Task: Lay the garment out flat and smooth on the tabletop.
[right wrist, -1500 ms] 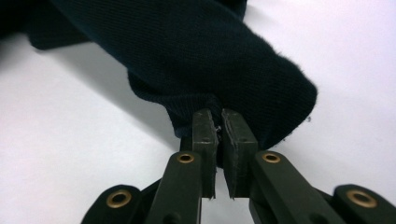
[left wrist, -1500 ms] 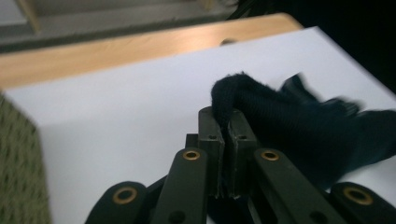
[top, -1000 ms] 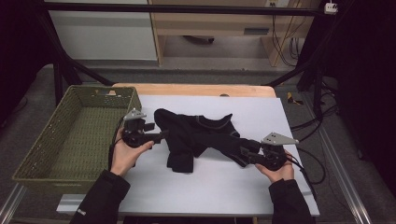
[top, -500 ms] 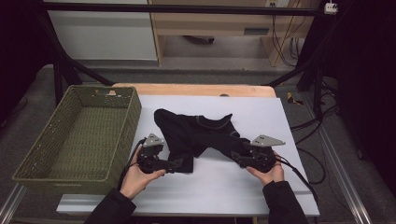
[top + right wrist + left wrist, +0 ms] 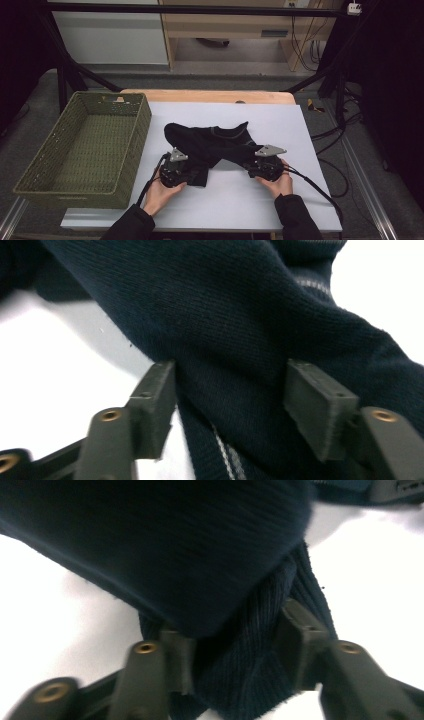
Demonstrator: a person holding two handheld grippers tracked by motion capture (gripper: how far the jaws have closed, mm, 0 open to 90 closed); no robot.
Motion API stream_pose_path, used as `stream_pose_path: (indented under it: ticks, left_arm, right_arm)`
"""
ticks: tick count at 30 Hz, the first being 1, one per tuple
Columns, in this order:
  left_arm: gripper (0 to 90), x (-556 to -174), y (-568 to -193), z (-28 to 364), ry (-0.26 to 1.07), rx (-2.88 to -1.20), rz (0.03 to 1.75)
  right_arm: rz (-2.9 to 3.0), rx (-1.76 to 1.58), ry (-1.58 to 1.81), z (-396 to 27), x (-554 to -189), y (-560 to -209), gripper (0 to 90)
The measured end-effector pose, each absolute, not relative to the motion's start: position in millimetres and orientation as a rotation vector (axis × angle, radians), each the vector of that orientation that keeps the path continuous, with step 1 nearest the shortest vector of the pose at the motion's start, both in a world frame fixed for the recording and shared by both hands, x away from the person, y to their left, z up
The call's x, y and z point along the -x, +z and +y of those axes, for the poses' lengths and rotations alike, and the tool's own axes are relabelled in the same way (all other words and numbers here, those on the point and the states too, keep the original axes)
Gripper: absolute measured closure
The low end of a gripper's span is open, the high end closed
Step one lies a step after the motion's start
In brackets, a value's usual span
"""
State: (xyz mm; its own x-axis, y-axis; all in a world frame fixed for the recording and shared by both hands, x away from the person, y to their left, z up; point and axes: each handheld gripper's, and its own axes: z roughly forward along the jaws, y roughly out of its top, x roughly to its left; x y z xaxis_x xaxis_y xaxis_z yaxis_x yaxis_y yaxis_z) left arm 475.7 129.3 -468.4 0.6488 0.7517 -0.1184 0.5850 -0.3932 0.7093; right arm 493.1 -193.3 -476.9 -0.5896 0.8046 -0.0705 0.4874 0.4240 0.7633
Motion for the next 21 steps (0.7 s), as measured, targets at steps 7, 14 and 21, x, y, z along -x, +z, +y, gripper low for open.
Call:
stream_pose_path:
  ticks: [7, 14, 21]
  left_arm:
    - [77.5, -475, -465, 131, 0.266, -2.156, 1.031]
    - [80.6, -462, -433, 144, 0.237, -2.071, 0.986]
    - [82.1, -448, -390, 172, 0.222, -1.905, 0.954]
  right_arm:
    - [2.307, -1.120, 0.964, -195, -492, -476, 67.8]
    - [2.306, -1.135, 1.051, -208, -485, -455, 80.9]
    - [2.264, -1.107, 1.120, -223, -471, -430, 82.2]
